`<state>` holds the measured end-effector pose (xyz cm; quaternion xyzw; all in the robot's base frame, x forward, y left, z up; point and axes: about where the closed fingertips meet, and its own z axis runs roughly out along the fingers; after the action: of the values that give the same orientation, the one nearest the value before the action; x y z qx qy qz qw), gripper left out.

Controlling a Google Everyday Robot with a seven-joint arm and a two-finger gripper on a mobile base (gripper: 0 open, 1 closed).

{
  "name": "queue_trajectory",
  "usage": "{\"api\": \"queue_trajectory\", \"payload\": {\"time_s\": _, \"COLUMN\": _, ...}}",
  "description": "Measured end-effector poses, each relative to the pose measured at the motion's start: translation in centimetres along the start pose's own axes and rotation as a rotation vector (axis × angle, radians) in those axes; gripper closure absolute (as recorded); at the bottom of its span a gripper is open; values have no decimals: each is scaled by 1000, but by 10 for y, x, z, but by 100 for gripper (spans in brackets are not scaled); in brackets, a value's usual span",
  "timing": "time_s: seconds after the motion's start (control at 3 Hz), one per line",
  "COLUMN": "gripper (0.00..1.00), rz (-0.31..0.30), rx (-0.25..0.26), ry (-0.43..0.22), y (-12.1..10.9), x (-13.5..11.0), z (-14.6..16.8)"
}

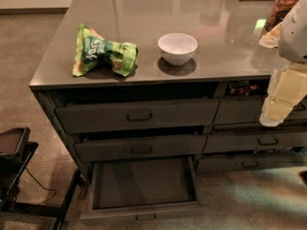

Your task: Place green rice chip bag into bottom drawer

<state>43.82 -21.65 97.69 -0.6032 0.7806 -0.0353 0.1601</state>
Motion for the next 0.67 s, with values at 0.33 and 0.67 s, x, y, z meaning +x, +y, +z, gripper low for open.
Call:
{"api": "queue_trajectory", "payload": {"time_s": 0.33, "gripper": 0, "rz": 0, "rx": 1, "ry": 0, "y": 0, "x": 0, "z": 0}}
{"api": "queue_trajectory", "payload": {"time_s": 0.67, "gripper": 0, "rz": -14, "rx": 20, "ry": -39, "y": -11, "x": -15, "z": 5}}
